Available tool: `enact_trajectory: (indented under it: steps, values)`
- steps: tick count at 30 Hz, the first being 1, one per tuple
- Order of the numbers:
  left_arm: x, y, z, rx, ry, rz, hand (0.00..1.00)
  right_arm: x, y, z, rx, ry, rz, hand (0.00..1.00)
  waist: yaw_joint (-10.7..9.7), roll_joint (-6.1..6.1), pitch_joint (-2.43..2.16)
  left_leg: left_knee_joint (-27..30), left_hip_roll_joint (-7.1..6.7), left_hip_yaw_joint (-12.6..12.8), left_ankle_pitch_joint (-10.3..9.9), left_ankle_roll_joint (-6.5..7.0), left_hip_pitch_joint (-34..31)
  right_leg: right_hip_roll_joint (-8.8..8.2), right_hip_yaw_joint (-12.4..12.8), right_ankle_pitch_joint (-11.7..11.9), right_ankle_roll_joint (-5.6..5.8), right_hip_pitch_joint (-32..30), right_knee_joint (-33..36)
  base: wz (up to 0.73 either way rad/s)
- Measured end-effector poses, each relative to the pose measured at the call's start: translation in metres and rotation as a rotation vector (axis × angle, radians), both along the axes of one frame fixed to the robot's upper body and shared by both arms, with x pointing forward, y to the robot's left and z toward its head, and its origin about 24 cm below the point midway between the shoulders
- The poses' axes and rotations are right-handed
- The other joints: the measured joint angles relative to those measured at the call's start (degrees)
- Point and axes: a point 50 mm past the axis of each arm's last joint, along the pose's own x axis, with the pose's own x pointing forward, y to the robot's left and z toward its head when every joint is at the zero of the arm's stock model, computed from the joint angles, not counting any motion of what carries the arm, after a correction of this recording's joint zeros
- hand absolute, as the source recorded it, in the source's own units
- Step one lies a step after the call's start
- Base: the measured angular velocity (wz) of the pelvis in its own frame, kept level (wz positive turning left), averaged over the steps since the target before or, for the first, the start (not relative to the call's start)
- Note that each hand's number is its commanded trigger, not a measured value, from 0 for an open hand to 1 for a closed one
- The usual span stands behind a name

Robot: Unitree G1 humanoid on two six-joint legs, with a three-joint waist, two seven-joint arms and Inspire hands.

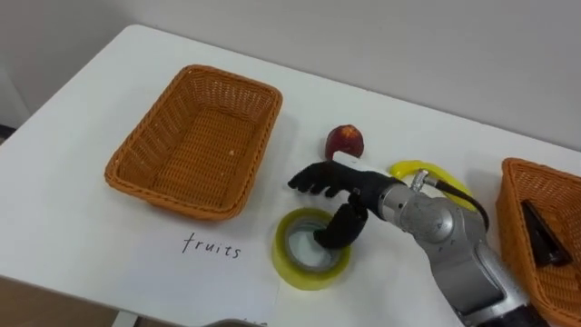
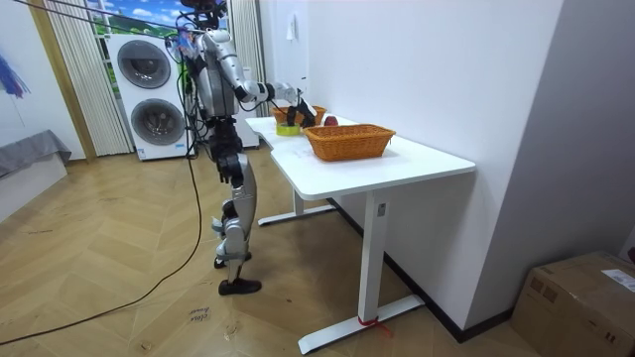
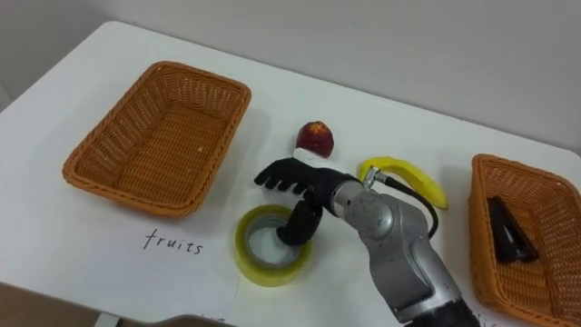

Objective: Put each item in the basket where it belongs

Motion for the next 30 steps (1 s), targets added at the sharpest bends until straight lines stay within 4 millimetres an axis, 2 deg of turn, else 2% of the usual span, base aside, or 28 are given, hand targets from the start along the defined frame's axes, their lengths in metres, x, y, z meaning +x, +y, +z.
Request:
enact_trajectory:
  steps: [13,22,30]
  values:
    - [0.005,0.001,0.000,0.004,-0.008,-0.004,0.00,-0.001,-0.002,-0.003,-0.017,0.016,-0.006,1.00,-0.1,0.41,0.26,-0.2,-0.15,-0.7,0.0,0.01,0.0,0.01,0.1,0.0,0.00,0.6,-0.9,0.02]
    - [0.004,0.002,0.000,0.005,-0.002,-0.005,0.00,-0.002,-0.003,-0.003,-0.021,0.020,-0.004,1.00,-0.2,0.46,0.26,0.0,-0.17,-0.7,0.0,0.01,0.1,0.00,0.0,0.0,0.00,0.7,-0.9,0.00]
    - [0.000,0.002,0.000,0.006,-0.008,0.017,0.00,-0.013,-0.020,-0.014,0.122,0.075,-0.082,1.00,-0.6,1.15,0.04,-0.5,-0.25,-0.5,0.0,0.04,1.0,-0.04,0.1,0.0,0.00,1.4,-0.9,0.00]
